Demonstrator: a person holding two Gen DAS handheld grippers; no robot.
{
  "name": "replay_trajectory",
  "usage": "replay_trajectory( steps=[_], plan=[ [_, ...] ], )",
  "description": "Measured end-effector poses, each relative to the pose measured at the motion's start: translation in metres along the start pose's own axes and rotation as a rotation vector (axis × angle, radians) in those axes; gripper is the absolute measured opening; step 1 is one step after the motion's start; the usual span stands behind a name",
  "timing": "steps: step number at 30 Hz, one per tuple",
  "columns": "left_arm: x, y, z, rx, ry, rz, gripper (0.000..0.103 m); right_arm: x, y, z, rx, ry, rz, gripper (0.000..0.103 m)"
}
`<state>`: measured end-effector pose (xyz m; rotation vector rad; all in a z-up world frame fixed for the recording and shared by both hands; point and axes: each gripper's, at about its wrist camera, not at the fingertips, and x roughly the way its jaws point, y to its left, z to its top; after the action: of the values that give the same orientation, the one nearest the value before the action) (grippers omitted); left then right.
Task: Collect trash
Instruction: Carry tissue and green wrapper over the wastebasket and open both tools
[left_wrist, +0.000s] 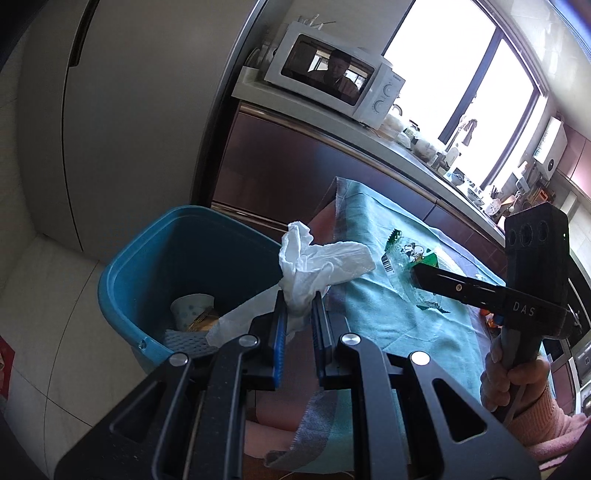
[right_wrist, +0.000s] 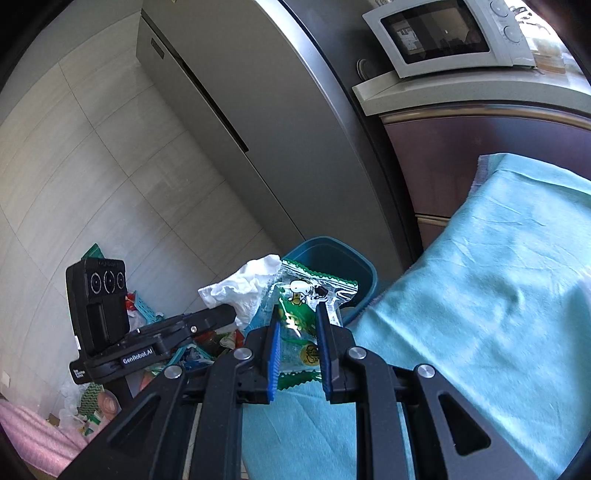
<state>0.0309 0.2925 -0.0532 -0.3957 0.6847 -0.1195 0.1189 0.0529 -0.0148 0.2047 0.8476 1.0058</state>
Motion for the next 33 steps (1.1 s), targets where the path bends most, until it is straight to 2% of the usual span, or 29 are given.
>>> replay_trajectory(
  steps=[9, 15, 27, 32, 33],
  plan=[
    [0.002, 0.03, 0.006, -0.046, -0.004, 0.066, 0.013, 0.047, 0.011, 0.015, -0.038, 0.097, 0.005, 0.016],
    [0.013, 0.047, 0.007, -0.07, 0.021, 0.095, 0.014, 0.078, 0.017, 0.019, -0.055, 0.166, -0.009, 0.017],
    [0.035, 0.071, 0.0, -0.119, 0.056, 0.121, 0.015, 0.132, 0.02, 0.023, -0.047, 0.288, -0.085, 0.02],
    [0.046, 0.082, 0.002, -0.133, 0.078, 0.111, 0.026, 0.139, 0.018, 0.026, -0.032, 0.291, -0.11, 0.027],
    [0.047, 0.085, 0.001, -0.138, 0.083, 0.108, 0.034, 0.139, 0.017, 0.027, -0.028, 0.29, -0.111, 0.028]
  ],
)
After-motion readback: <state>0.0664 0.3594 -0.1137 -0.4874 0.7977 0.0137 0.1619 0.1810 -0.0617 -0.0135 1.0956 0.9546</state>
